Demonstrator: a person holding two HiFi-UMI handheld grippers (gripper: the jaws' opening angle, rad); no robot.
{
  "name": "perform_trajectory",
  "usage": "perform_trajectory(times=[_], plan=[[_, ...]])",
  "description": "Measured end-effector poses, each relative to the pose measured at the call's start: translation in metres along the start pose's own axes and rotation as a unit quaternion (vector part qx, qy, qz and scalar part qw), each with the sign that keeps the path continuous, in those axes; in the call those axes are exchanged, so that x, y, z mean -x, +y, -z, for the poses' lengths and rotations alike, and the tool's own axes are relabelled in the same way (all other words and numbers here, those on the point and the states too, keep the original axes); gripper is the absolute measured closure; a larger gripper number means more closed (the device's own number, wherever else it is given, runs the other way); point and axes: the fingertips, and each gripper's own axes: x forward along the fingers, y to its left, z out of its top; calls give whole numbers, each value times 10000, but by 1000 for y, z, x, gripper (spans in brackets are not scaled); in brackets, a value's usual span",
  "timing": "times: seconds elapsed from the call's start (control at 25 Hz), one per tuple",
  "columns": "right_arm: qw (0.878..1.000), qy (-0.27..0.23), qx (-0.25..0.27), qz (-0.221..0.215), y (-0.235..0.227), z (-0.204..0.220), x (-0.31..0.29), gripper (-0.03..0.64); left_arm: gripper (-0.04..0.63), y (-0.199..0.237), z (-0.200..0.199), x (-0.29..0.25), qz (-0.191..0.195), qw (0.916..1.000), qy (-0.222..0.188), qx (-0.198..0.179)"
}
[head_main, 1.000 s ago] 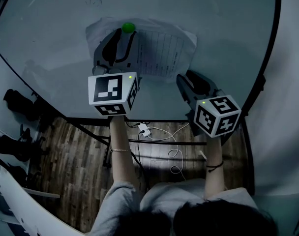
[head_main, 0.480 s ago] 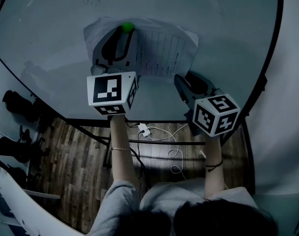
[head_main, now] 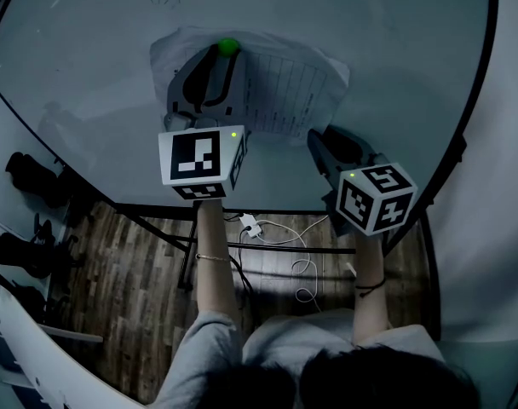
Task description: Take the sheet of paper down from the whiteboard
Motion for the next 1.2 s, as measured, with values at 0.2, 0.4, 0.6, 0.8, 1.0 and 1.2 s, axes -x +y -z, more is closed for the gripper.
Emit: perform_trajectory(times=[0.2, 0.4, 0.6, 0.8, 1.0, 1.2], plan=[[9999, 52, 137, 25, 0, 1, 0, 614, 471, 0, 0, 0, -18, 10000, -7, -26], [9999, 44, 110, 44, -1, 0, 2, 615, 471, 0, 0, 0, -29, 10000, -9, -17], [9999, 38, 89, 48, 0, 0, 4, 615, 471, 0, -1, 0, -32, 10000, 6, -43], [9999, 95, 60, 24, 1, 2, 3, 615, 471, 1, -1, -2, -46, 10000, 31, -53], [9997, 228, 33, -42, 3, 4, 1, 615, 471, 2, -2, -3, -42, 10000, 21, -28], [9993, 353, 15, -76, 4, 5, 0, 615, 471, 4, -6, -5, -30, 10000, 5, -4]])
